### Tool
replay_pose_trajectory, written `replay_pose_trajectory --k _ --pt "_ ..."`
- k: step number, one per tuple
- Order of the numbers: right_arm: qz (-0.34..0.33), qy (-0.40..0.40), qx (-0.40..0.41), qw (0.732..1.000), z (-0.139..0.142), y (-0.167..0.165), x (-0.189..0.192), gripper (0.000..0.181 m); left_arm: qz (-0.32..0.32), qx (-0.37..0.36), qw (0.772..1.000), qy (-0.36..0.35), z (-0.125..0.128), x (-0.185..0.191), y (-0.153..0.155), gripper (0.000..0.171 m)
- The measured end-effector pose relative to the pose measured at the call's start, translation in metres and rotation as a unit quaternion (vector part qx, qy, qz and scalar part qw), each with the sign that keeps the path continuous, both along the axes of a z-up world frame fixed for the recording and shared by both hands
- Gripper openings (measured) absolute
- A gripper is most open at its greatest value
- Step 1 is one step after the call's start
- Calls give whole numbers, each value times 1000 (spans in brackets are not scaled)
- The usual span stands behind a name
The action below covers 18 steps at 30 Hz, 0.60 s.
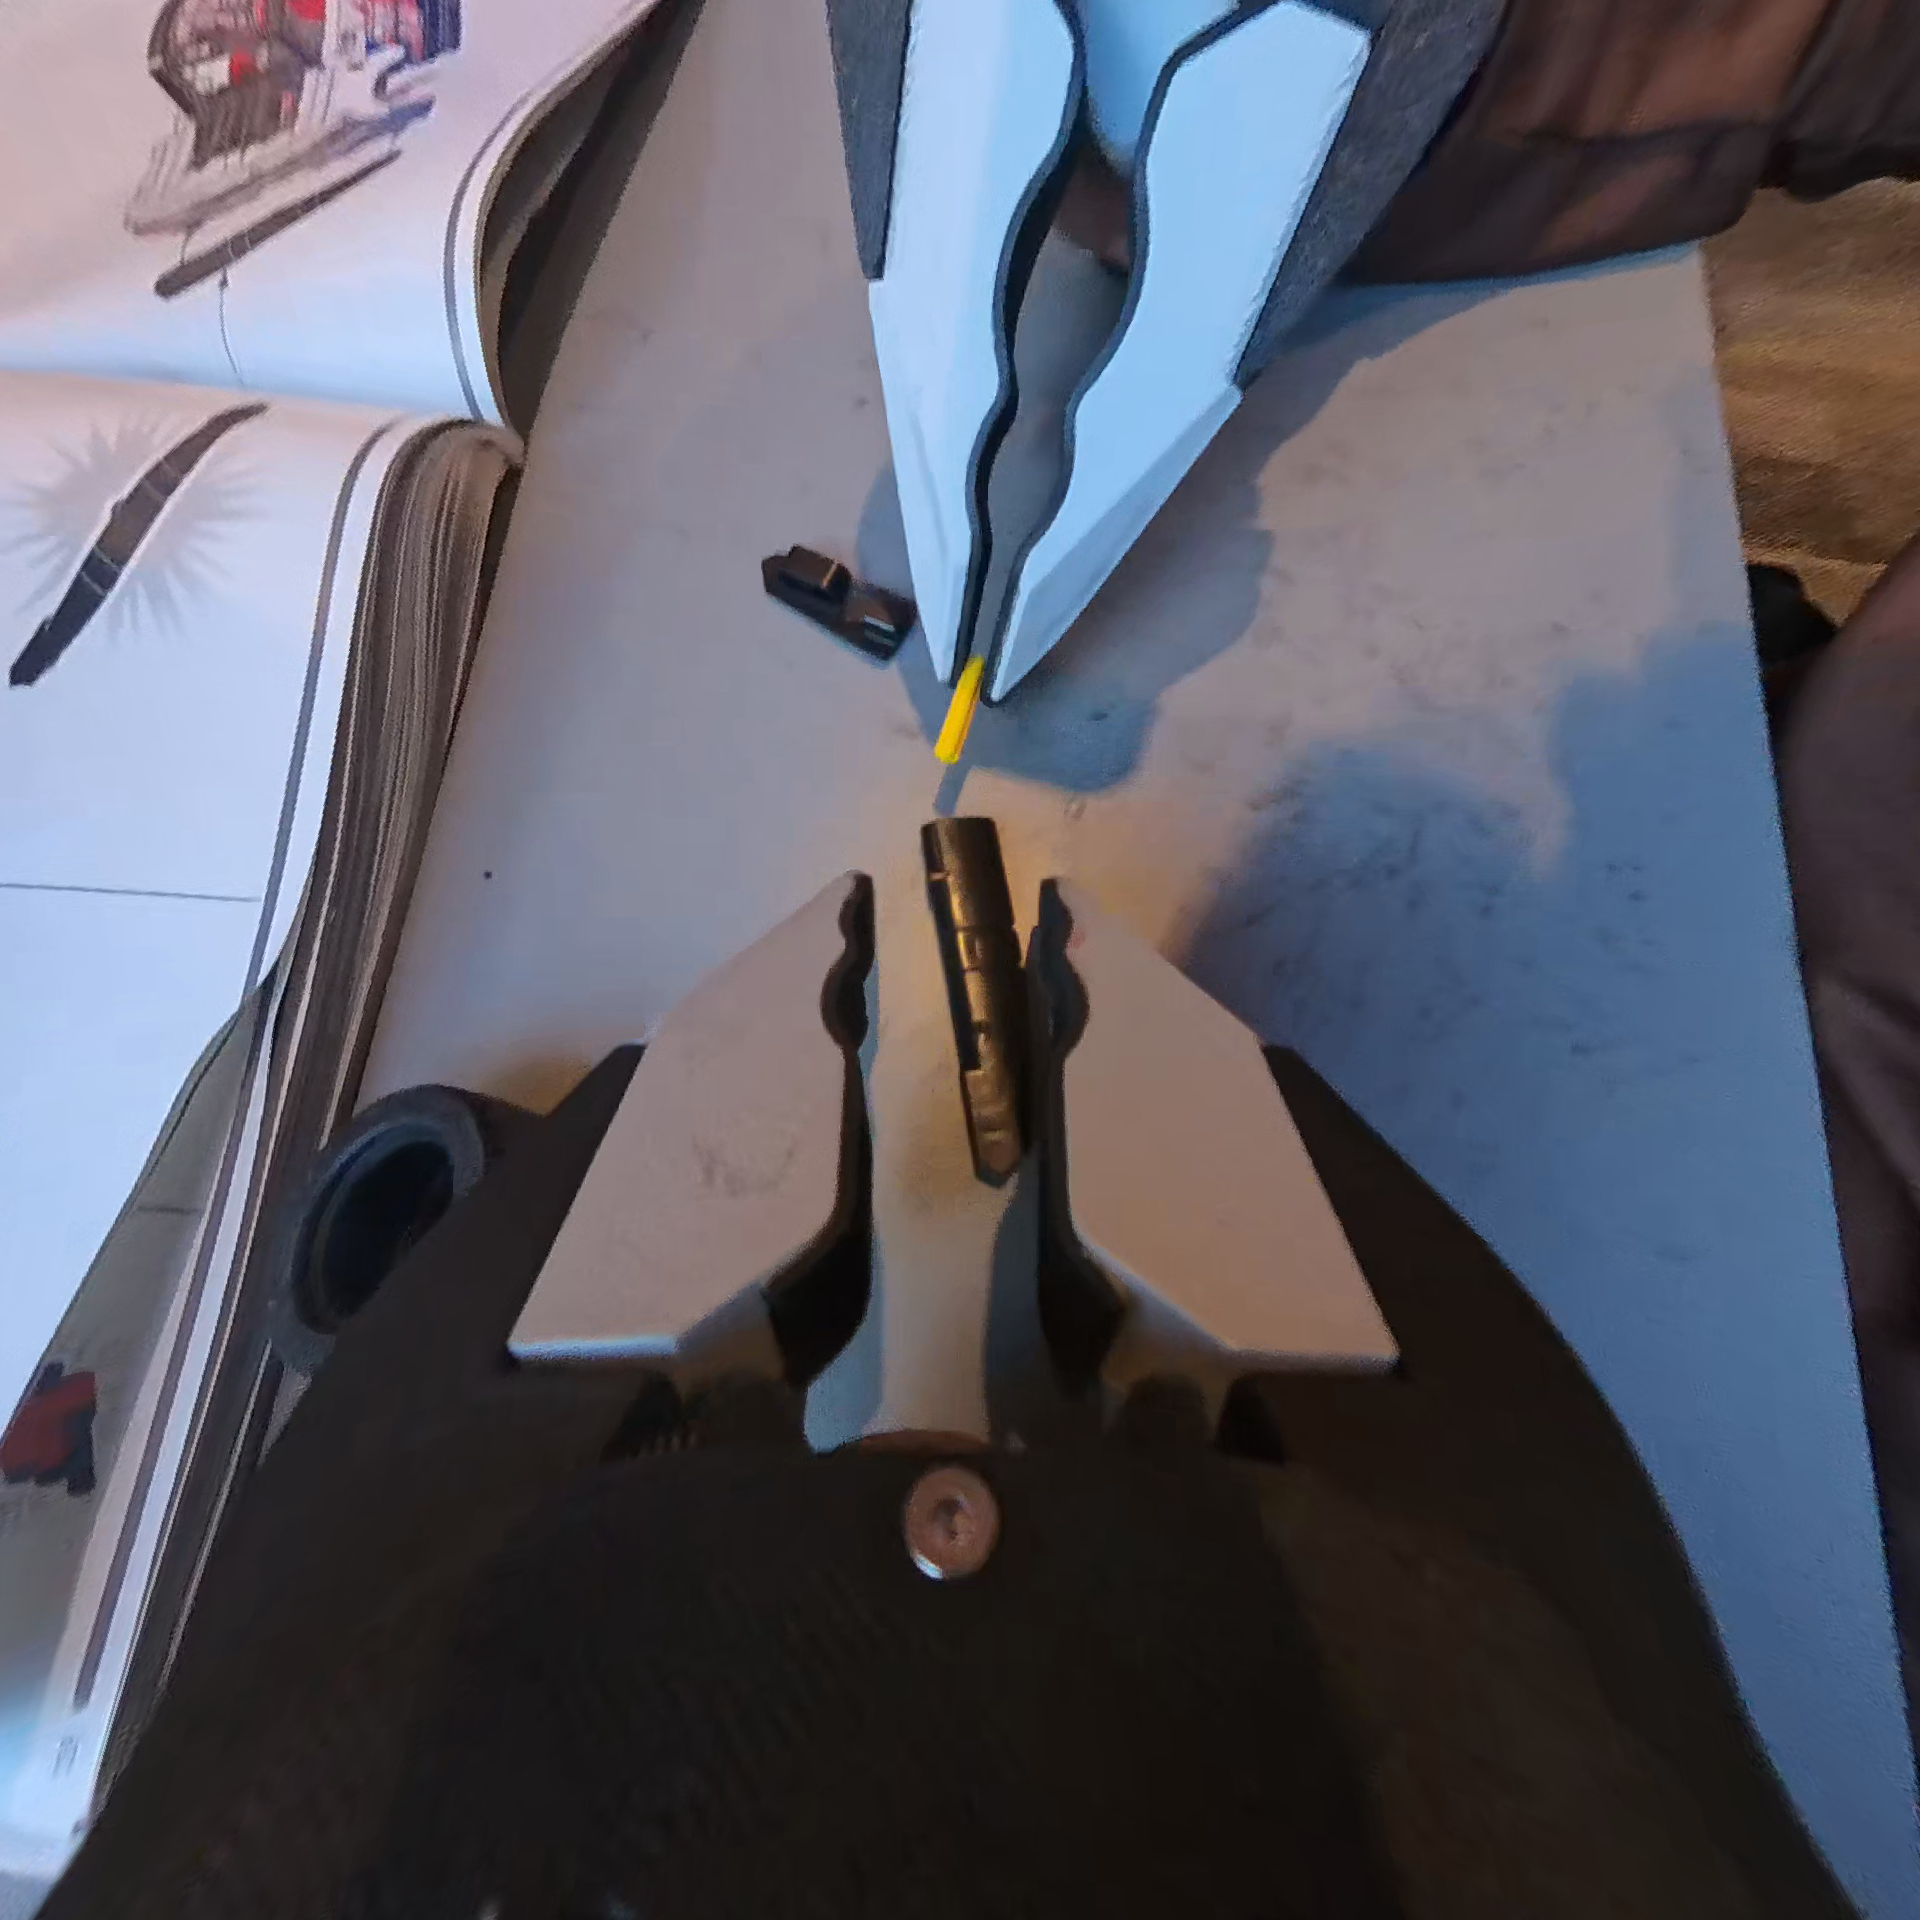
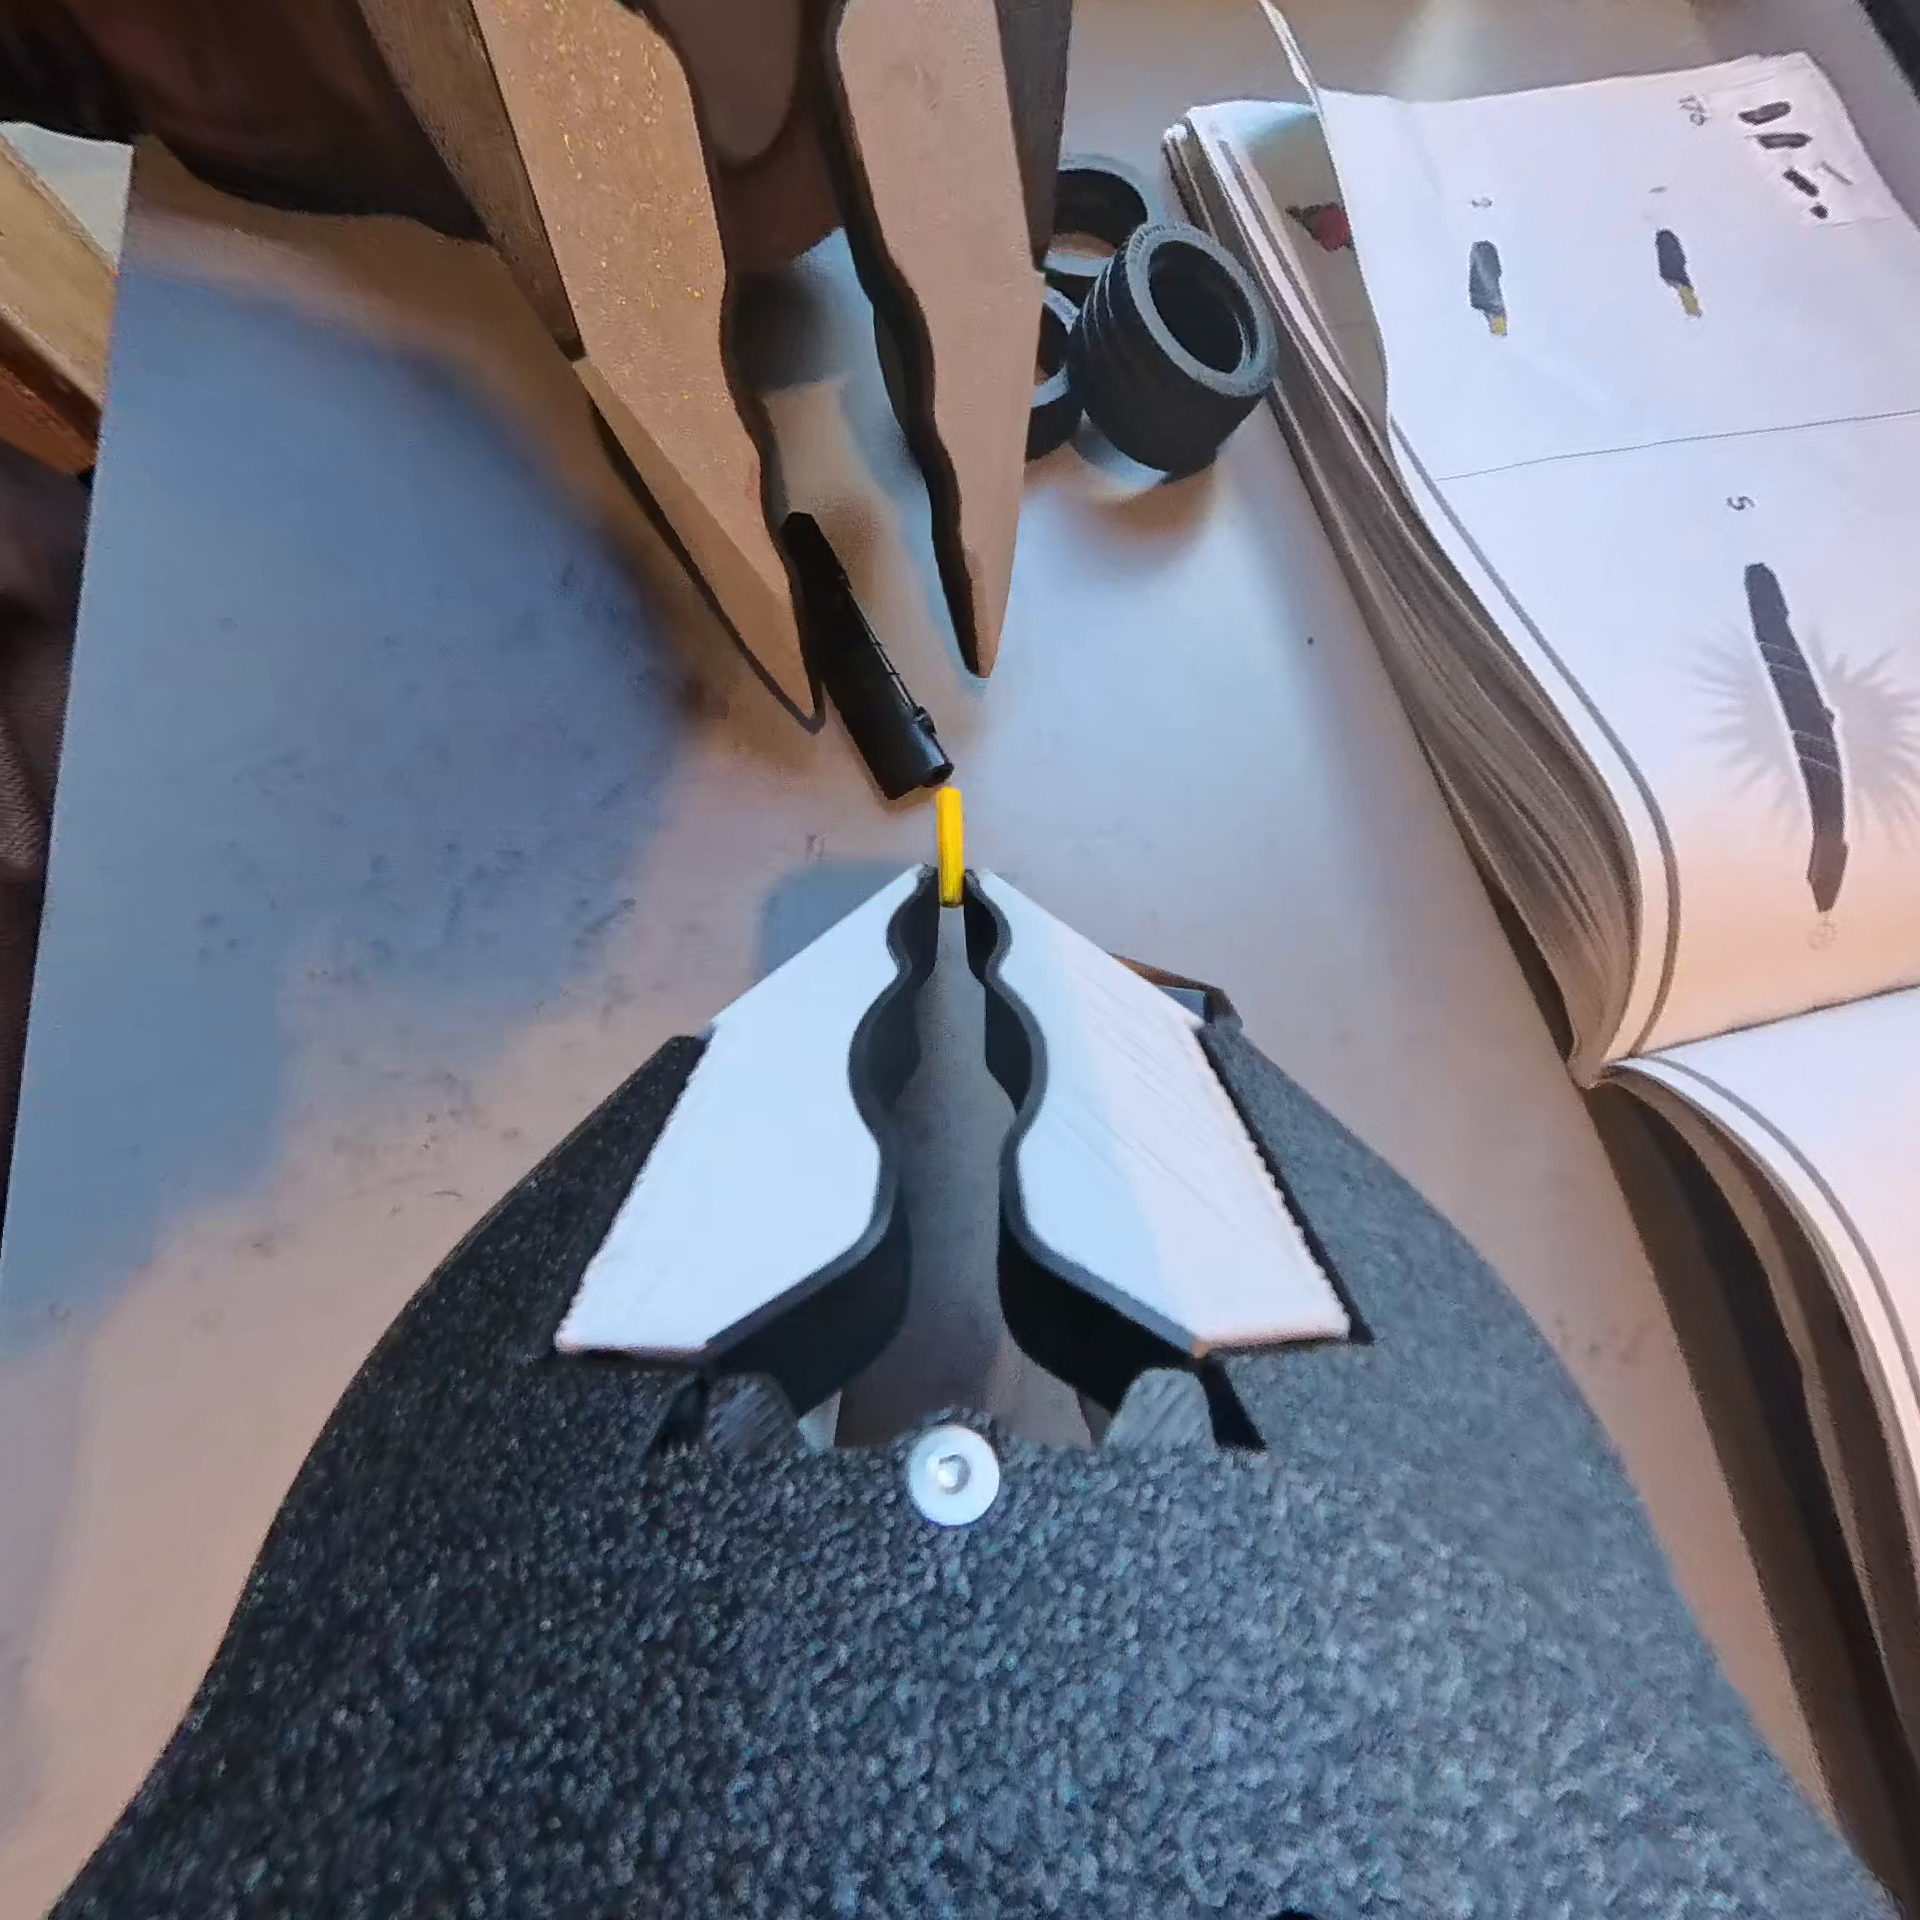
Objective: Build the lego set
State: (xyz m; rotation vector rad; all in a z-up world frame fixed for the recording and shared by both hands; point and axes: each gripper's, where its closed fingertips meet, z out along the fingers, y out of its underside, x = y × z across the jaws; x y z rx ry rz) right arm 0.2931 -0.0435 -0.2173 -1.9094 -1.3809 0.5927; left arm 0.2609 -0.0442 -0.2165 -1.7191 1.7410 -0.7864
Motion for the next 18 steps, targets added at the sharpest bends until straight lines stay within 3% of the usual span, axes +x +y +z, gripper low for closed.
replay_pose_trajectory --k 6,18 --pt "4 -13 -5 1000 -5 -2 1 3 -10 3 1000 26 -10 -2 -4 15" --pt "19 -20 -22 999 -9 -9 -4 3 -37 12 999 16 -10 -5 -8 13"
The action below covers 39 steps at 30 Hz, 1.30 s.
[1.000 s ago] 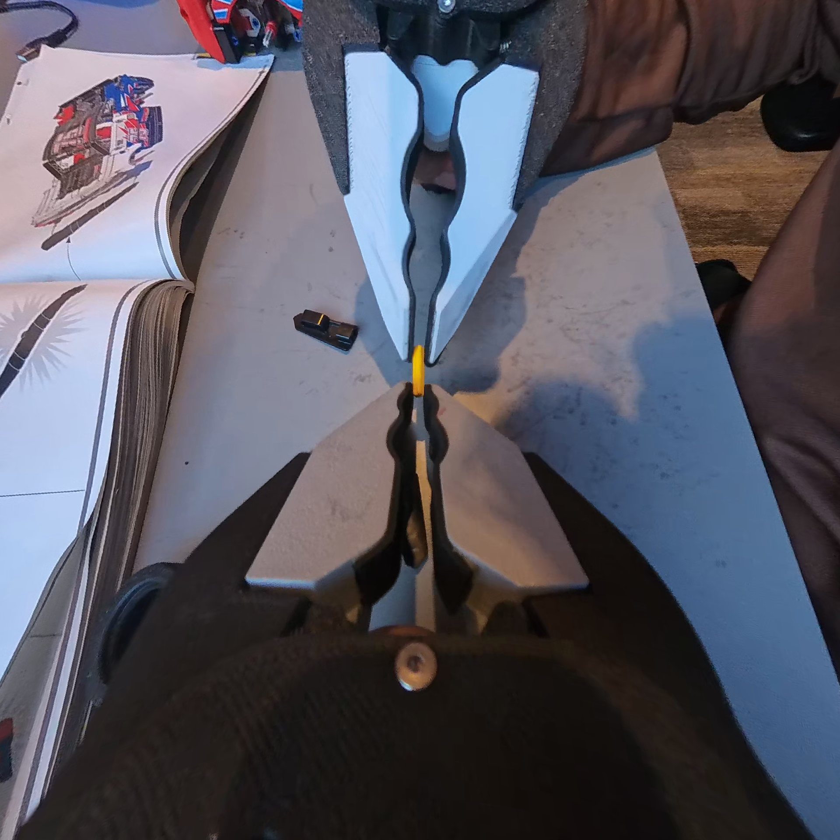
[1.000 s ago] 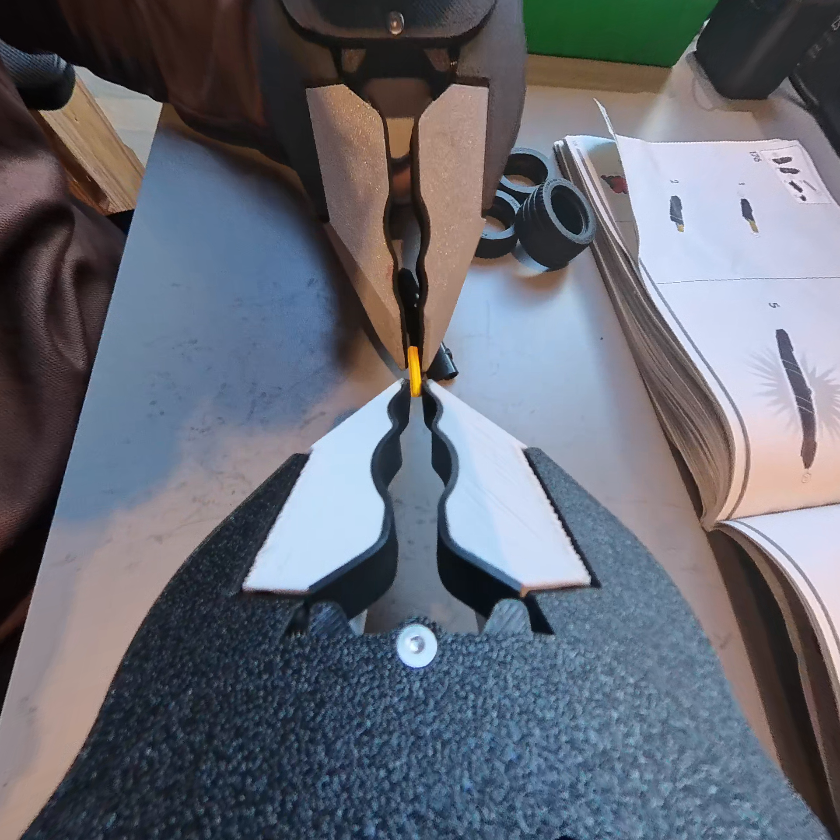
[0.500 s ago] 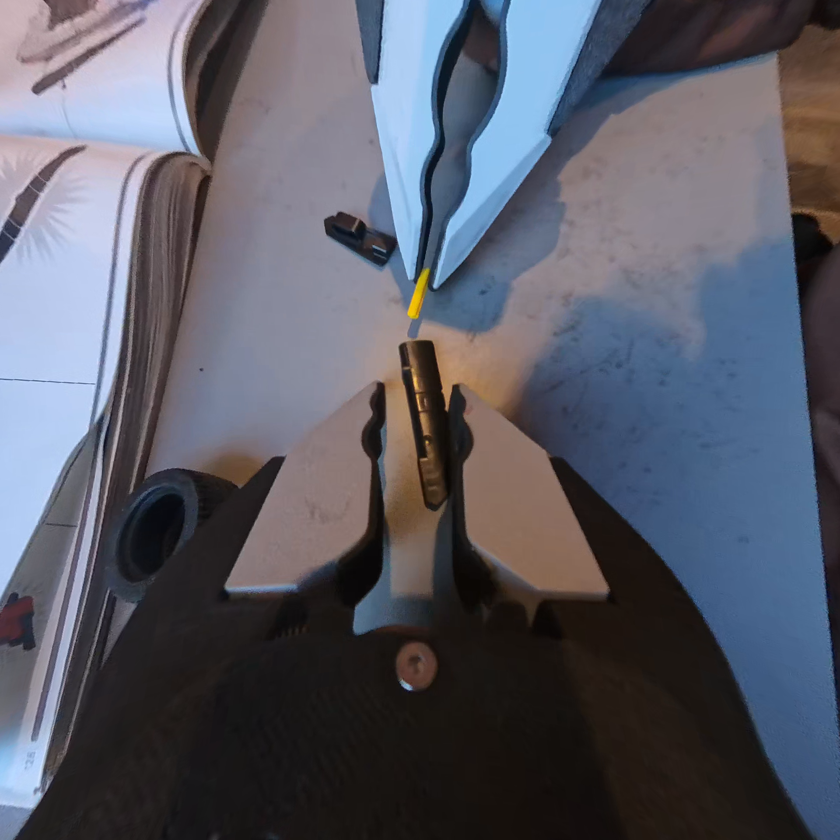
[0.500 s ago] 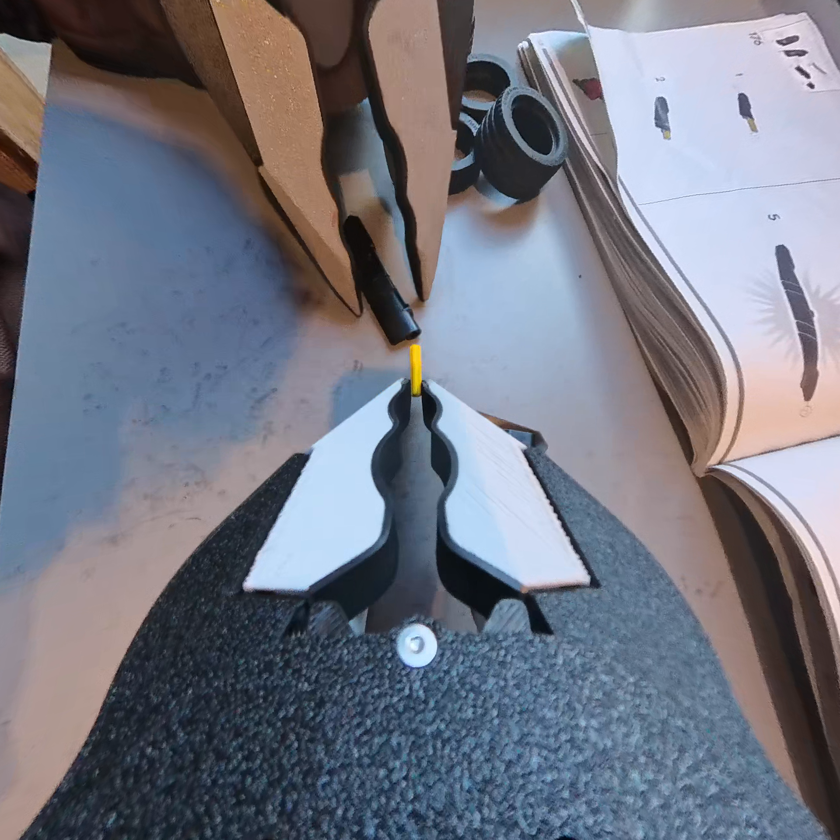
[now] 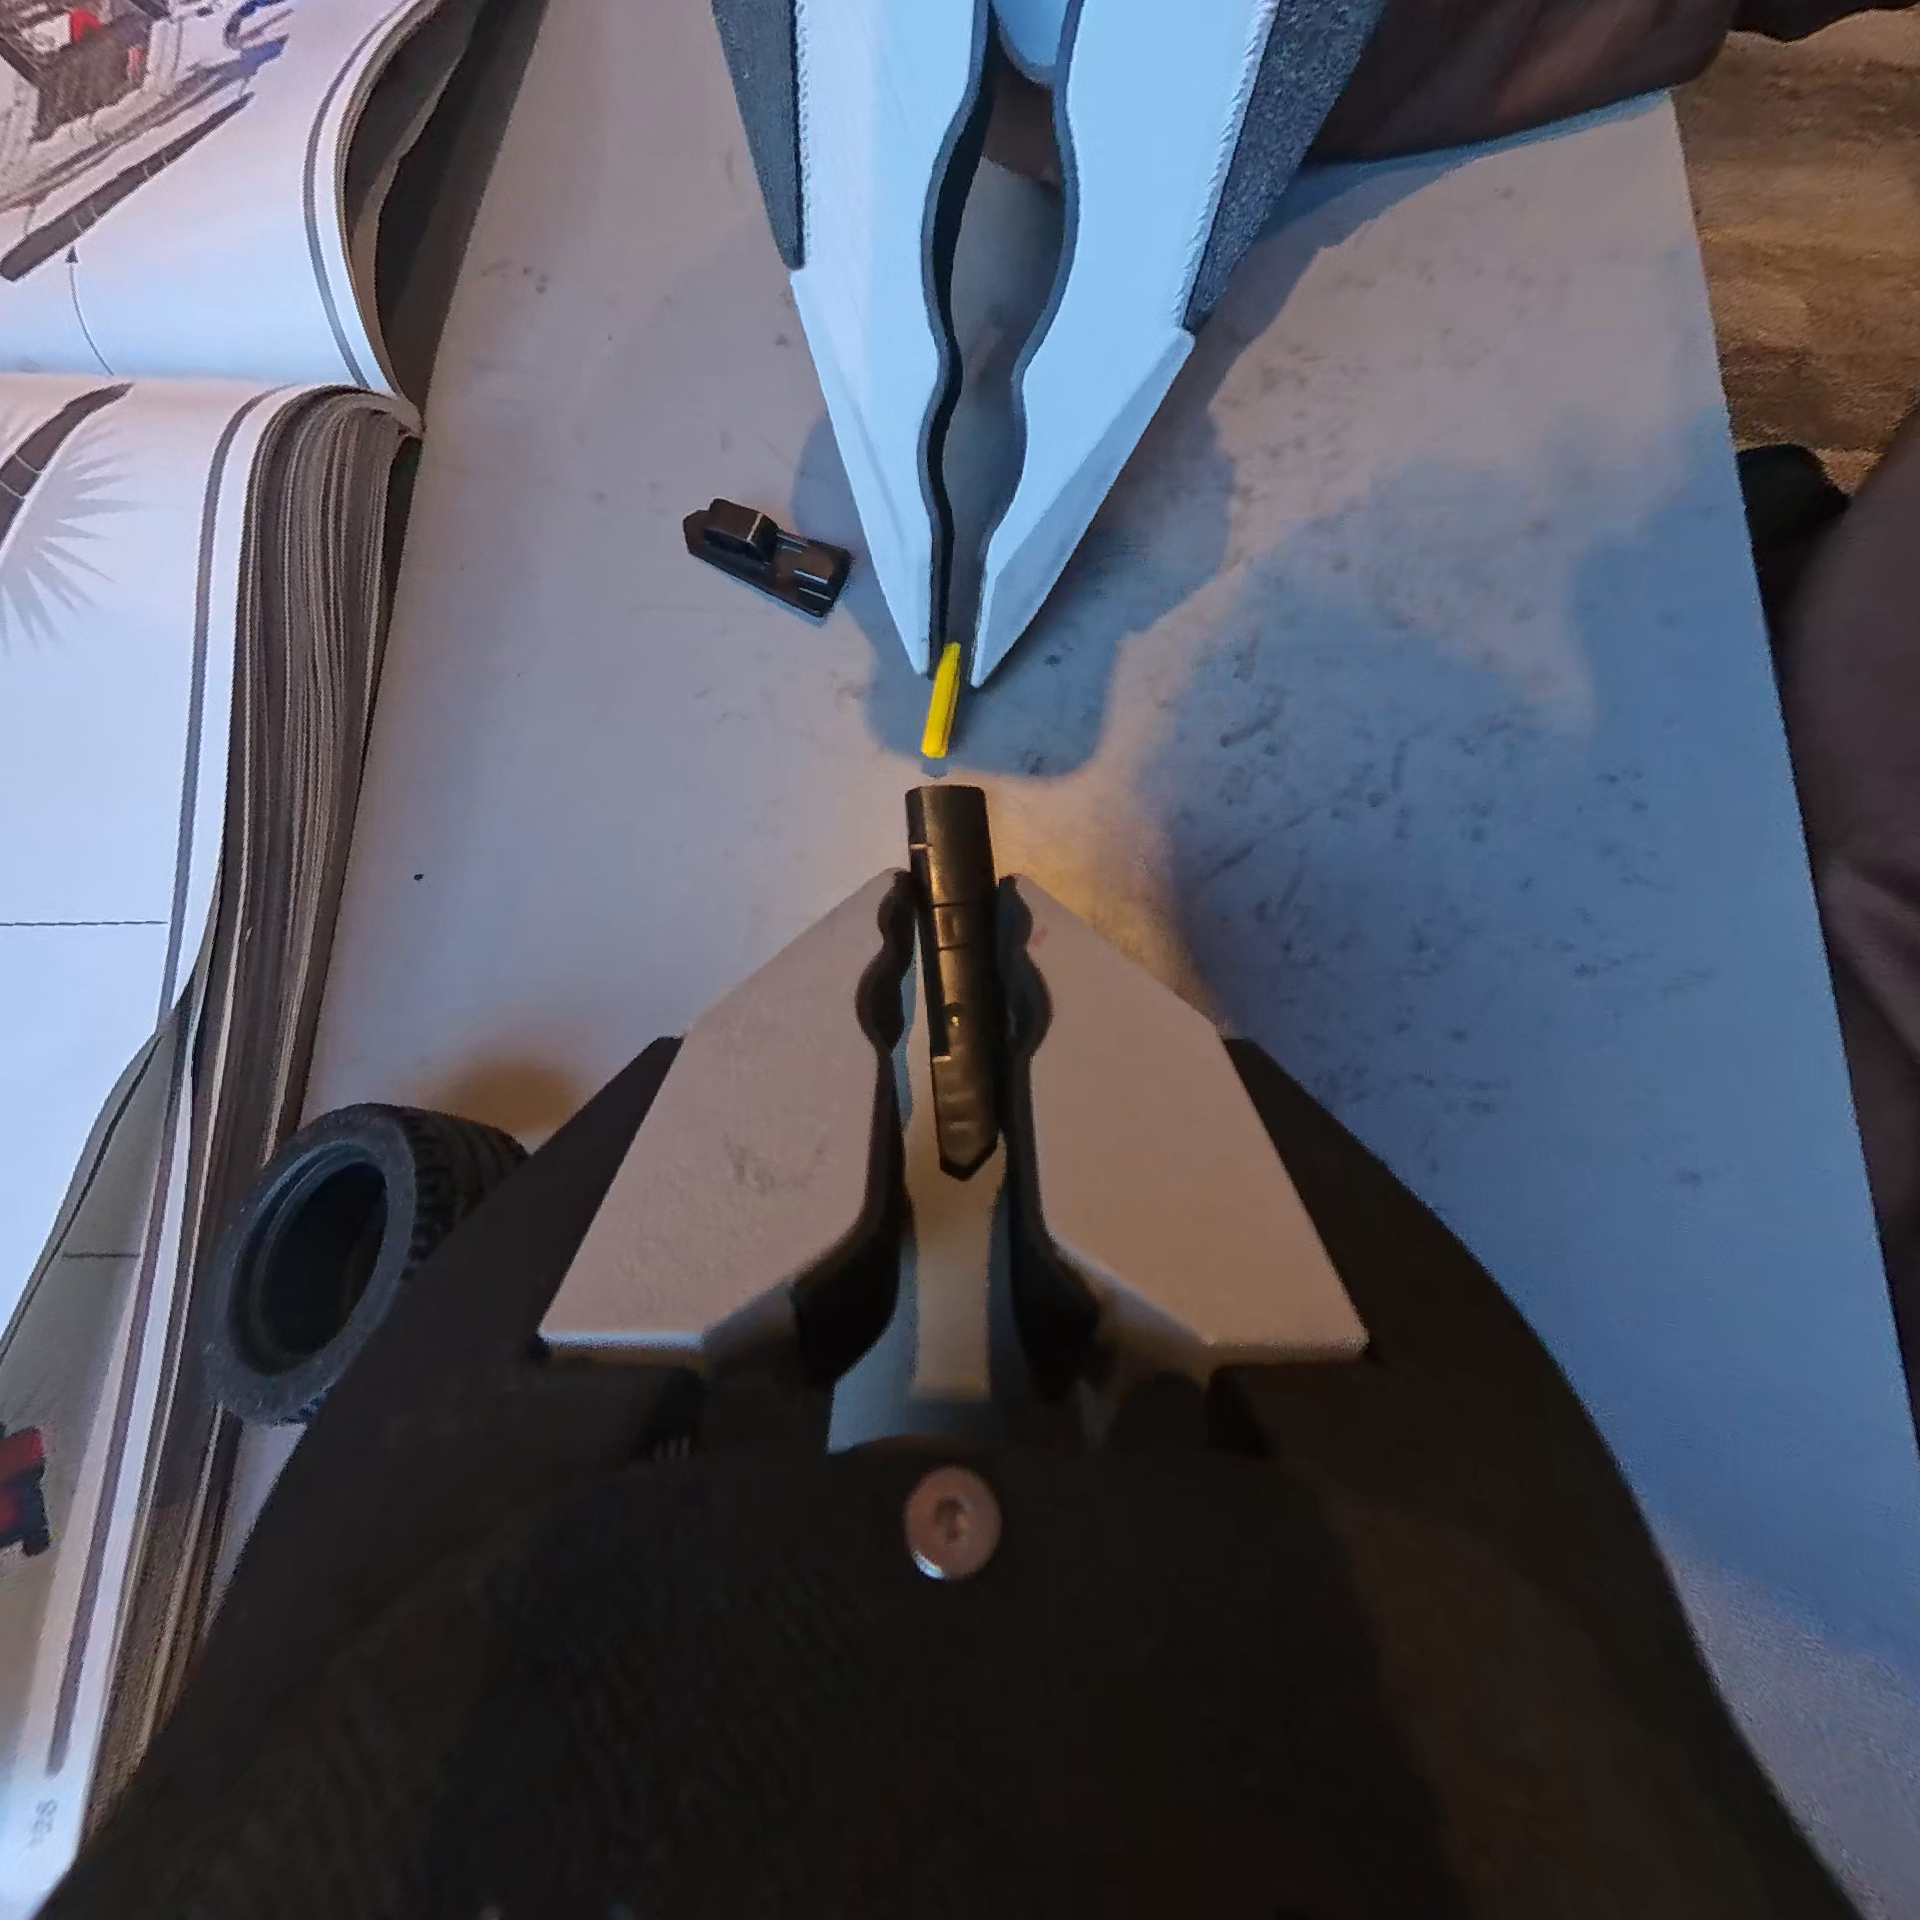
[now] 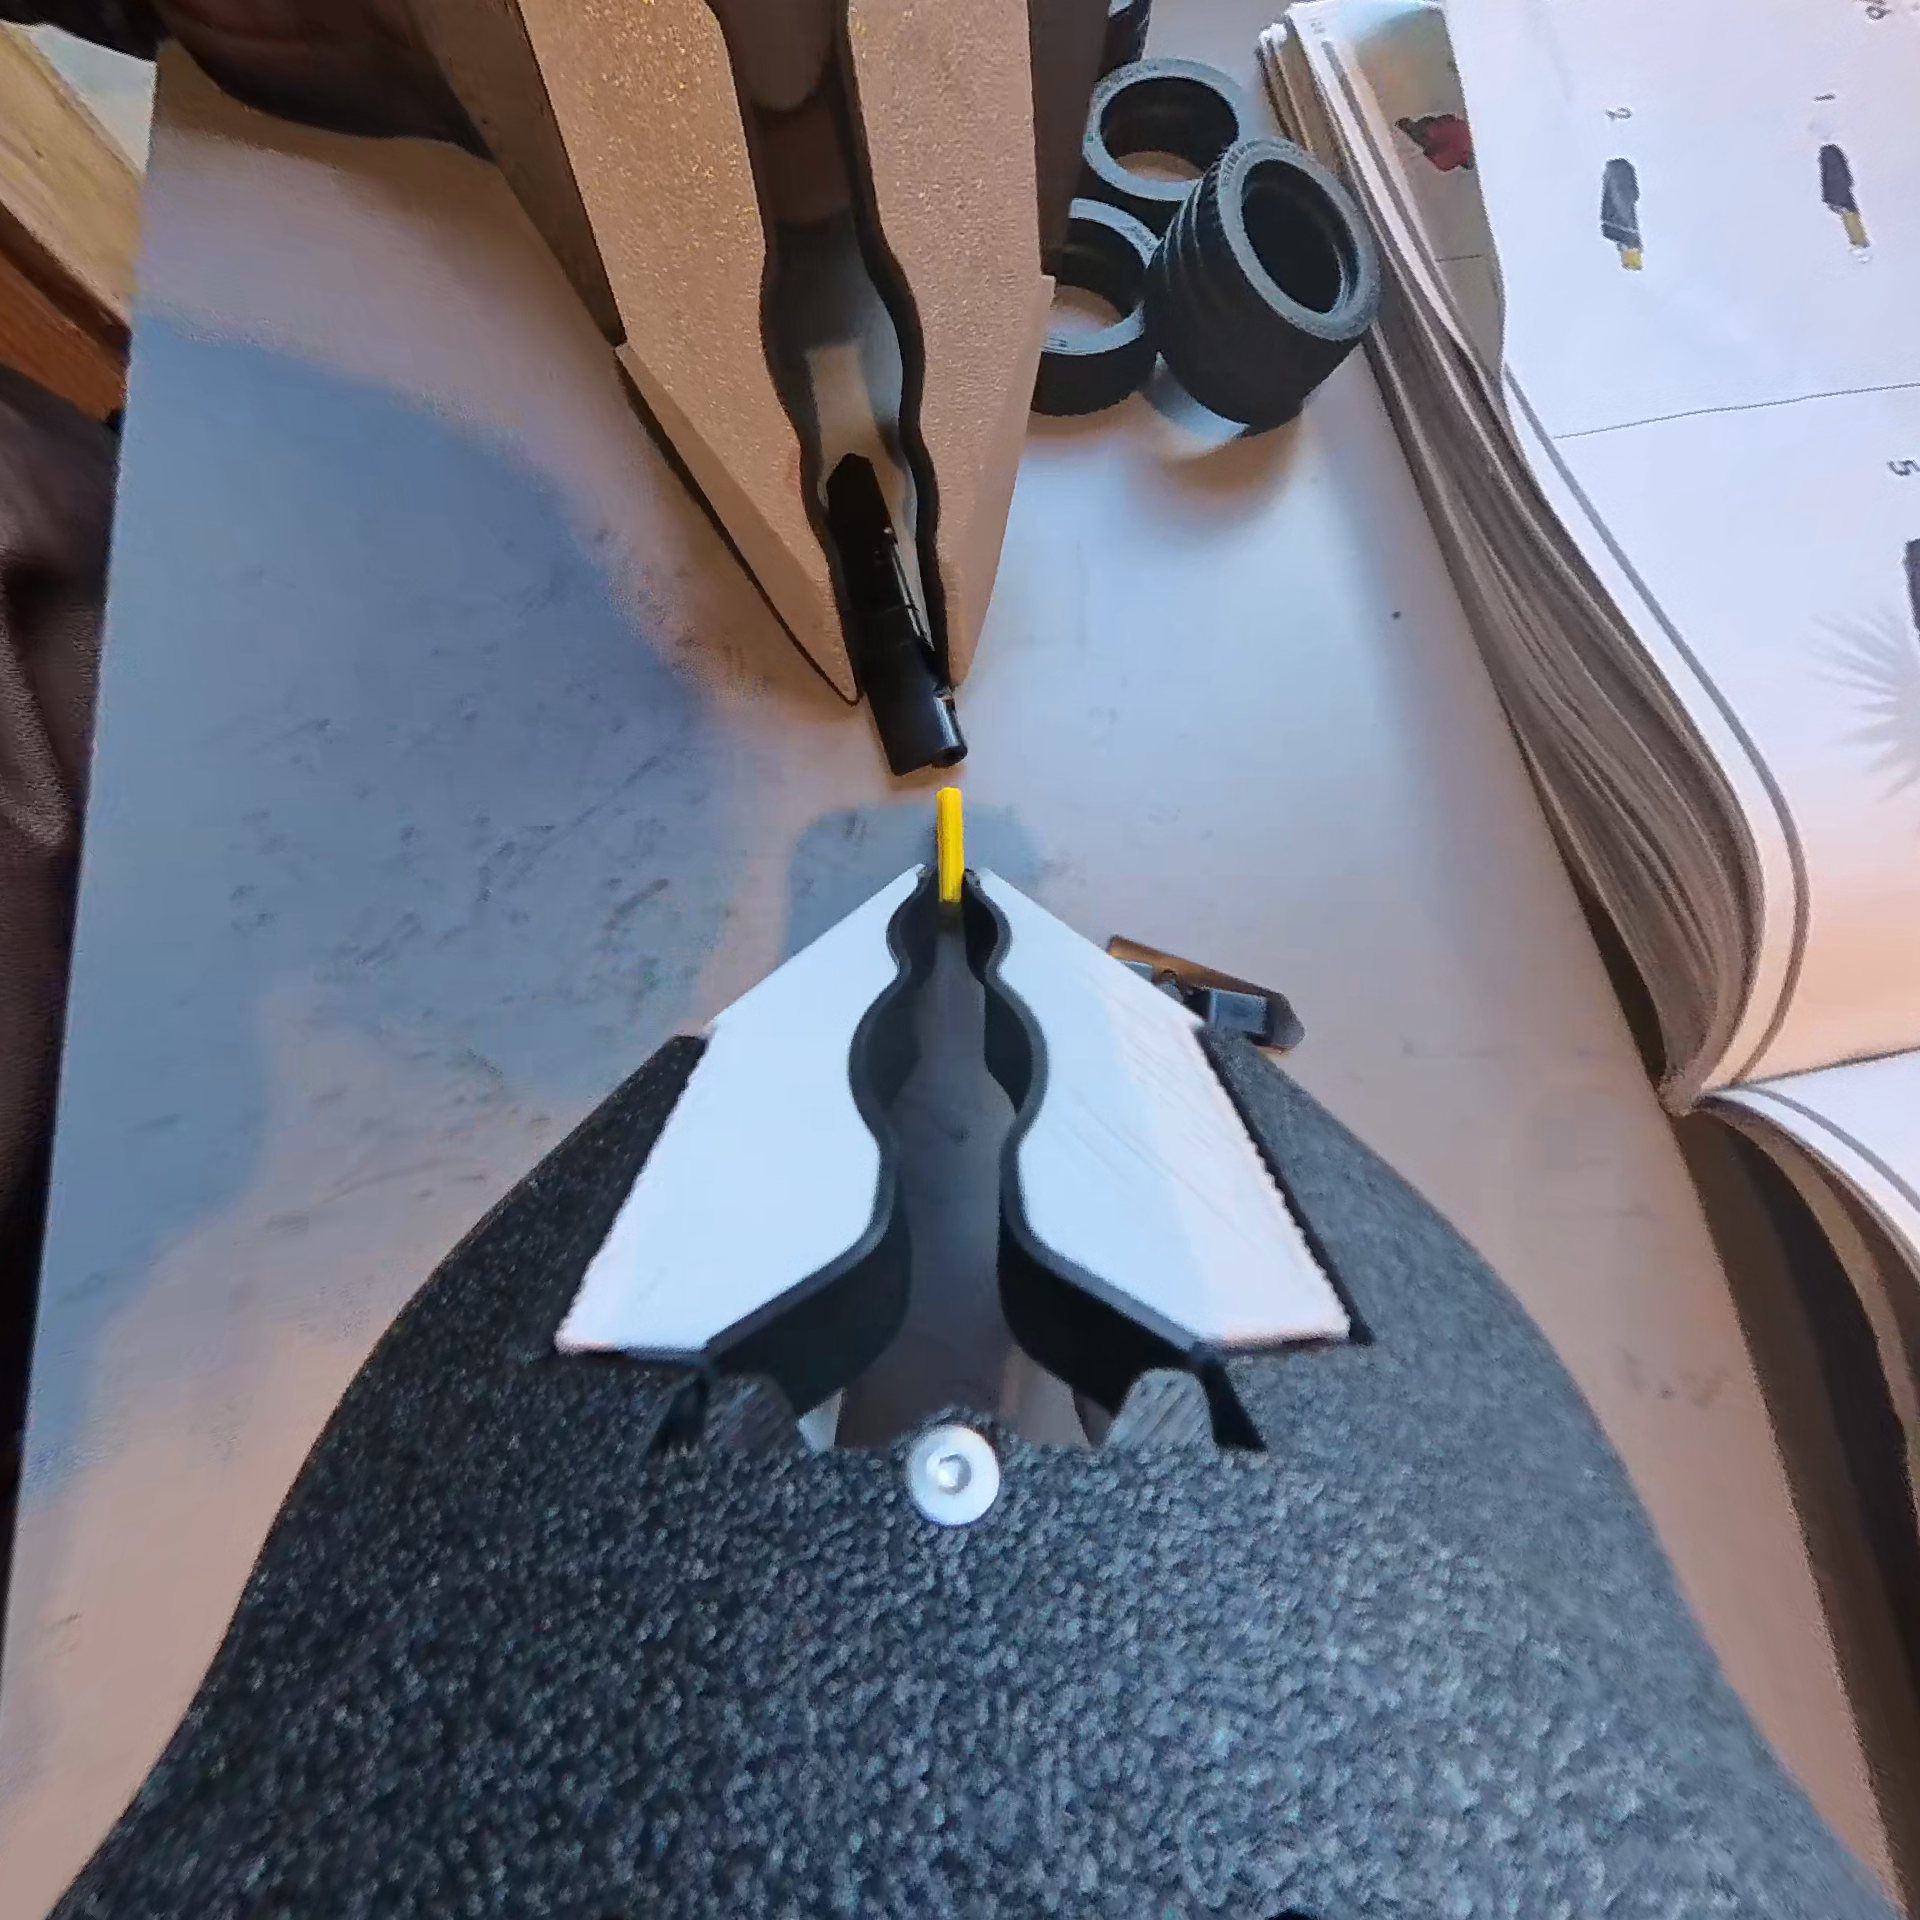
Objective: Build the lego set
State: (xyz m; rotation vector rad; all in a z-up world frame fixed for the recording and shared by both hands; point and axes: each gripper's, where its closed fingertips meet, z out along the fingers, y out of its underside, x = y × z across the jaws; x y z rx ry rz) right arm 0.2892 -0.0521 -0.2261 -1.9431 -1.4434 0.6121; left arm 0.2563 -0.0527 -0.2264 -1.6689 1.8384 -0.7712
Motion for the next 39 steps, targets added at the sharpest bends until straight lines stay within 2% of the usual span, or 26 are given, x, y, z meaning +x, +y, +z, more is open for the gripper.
replay_pose_trajectory --k 14,20,27,33,39 --pt "7 4 -9 1000 0 -1 -5 3 -21 13 1000 -3 0 2 -3 12" --pt "31 5 -11 999 -1 -4 -8 2 -41 12 999 -2 0 1 -5 13" --pt "33 22 -67 997 -1 -5 -9 2 -74 10 997 0 0 1 -7 13" --pt "42 25 -78 996 0 -5 -10 1 -95 14 995 0 0 1 -7 12" --pt "41 19 -40 998 1 -5 -6 8 -91 -3 996 0 0 2 -8 13"
